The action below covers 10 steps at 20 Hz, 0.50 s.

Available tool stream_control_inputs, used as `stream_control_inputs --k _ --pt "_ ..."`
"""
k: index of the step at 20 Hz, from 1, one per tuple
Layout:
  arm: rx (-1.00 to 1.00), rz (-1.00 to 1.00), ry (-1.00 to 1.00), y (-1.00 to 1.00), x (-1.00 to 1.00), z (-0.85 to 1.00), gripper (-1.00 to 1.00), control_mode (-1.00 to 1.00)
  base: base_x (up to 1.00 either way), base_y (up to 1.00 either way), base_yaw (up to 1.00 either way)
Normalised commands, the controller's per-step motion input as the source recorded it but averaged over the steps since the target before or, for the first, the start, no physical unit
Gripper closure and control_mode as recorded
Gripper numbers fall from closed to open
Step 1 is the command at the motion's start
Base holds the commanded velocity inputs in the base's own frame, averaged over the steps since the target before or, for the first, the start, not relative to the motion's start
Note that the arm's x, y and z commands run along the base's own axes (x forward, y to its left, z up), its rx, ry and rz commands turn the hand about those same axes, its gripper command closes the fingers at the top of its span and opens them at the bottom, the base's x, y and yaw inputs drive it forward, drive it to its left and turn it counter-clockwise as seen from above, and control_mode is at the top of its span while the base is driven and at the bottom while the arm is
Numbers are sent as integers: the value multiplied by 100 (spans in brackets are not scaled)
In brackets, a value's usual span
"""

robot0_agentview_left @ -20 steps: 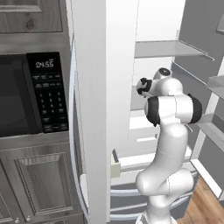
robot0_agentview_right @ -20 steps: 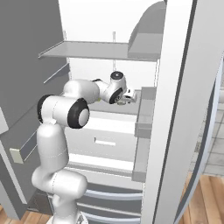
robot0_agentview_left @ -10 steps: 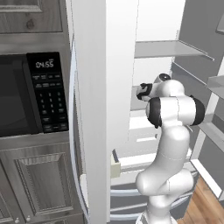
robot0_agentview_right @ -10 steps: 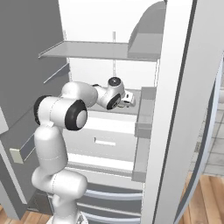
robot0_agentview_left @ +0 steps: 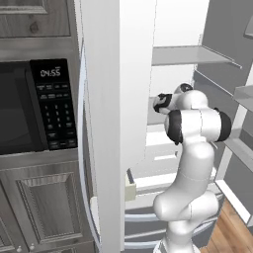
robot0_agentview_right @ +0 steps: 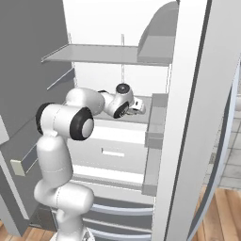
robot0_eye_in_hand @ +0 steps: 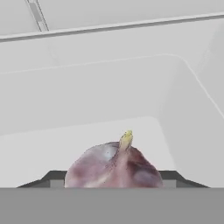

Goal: Grab the lemon wedge and garlic from the fridge, place them in the blender, close the lid, and turn on the blender to create a marinade.

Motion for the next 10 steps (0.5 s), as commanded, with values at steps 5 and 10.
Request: stream_control_inputs --k 5,10 --pt "6 0 -39 0 -97 2 100 -100 0 0 0" --pt "7 0 -13 0 -100 77 100 -100 0 0 0"
